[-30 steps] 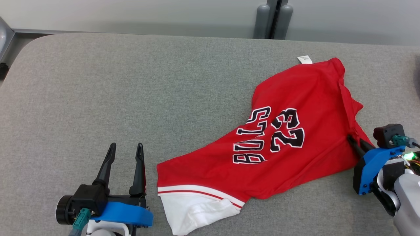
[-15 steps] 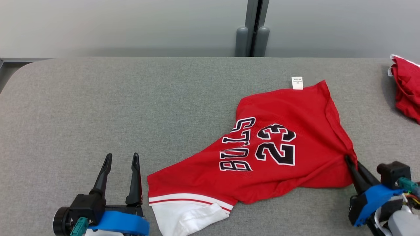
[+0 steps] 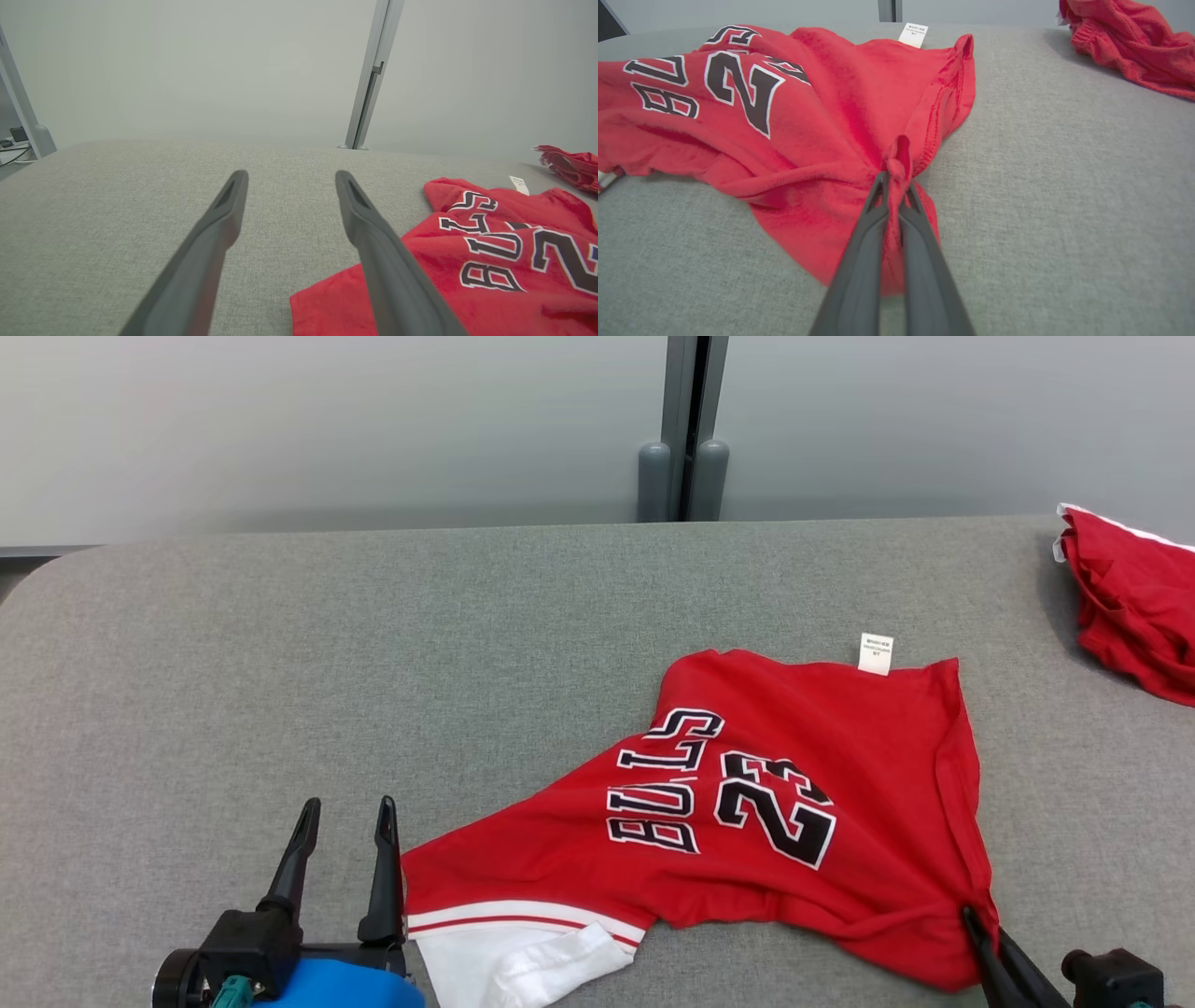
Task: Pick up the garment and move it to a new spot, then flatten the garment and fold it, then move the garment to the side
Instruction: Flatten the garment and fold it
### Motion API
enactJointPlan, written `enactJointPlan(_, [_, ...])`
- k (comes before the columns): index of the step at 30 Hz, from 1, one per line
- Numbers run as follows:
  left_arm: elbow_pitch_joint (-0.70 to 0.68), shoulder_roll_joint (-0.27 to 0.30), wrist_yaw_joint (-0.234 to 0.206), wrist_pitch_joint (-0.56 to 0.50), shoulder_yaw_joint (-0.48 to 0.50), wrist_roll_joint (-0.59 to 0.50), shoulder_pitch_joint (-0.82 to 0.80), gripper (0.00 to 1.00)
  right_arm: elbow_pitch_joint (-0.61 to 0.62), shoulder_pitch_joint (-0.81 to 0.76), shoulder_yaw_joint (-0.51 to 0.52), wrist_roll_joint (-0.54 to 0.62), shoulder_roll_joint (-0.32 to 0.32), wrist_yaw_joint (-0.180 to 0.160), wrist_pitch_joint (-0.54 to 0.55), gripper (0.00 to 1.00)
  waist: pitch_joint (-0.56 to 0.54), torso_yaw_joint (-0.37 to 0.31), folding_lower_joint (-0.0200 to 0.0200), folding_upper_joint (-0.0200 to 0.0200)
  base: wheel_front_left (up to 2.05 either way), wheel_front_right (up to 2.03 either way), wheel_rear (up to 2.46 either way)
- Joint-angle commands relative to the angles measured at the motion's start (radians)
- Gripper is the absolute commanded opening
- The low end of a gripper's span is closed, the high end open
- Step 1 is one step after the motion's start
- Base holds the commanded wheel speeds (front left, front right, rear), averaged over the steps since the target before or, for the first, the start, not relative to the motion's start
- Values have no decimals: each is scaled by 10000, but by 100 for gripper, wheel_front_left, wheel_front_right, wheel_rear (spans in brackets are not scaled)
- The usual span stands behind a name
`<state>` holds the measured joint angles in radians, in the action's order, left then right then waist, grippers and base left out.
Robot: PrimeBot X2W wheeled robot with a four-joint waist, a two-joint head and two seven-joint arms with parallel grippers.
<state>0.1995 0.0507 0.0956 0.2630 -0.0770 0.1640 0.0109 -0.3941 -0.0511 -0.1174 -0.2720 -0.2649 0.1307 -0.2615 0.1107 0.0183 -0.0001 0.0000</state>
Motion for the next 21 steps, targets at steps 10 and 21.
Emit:
enactJointPlan(10, [-14, -7, 39, 24, 32, -52, 203, 100, 1214, -500, 678, 297, 75, 2, -44, 100, -203, -88, 1, 0, 0, 0, 0])
enactJointPlan(21, [11, -7, 19, 24, -96, 0, -88, 100, 942, 1741, 613, 572, -693, 2, 1303, 100, -29, 71, 1, 0, 0, 0, 0])
